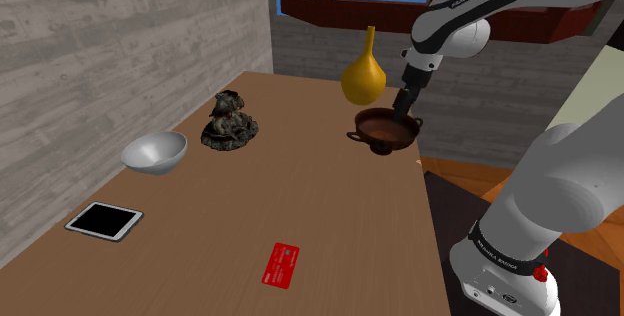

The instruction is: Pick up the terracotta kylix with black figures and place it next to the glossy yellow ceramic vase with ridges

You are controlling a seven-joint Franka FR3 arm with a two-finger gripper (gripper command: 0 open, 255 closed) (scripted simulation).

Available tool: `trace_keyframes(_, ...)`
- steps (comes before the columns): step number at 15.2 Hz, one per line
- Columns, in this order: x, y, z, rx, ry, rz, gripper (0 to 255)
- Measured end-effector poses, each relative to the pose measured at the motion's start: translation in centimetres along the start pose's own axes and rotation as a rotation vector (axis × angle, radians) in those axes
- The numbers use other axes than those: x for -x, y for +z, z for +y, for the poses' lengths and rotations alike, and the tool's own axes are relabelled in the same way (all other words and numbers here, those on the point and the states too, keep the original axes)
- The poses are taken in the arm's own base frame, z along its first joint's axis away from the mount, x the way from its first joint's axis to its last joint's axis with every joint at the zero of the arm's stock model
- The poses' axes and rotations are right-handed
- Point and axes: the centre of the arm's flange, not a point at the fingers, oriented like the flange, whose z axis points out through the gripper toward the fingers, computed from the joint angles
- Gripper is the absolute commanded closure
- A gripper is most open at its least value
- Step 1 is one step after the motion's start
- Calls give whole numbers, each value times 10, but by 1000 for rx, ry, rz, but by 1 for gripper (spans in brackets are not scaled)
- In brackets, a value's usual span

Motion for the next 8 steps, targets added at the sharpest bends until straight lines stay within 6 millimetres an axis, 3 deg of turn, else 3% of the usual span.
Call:
trace_keyframes(4, 1, -38, -2, 0, 0, 0, 0)
trace_keyframes(8, 1, -43, 0, 0, 0, -1, 0)
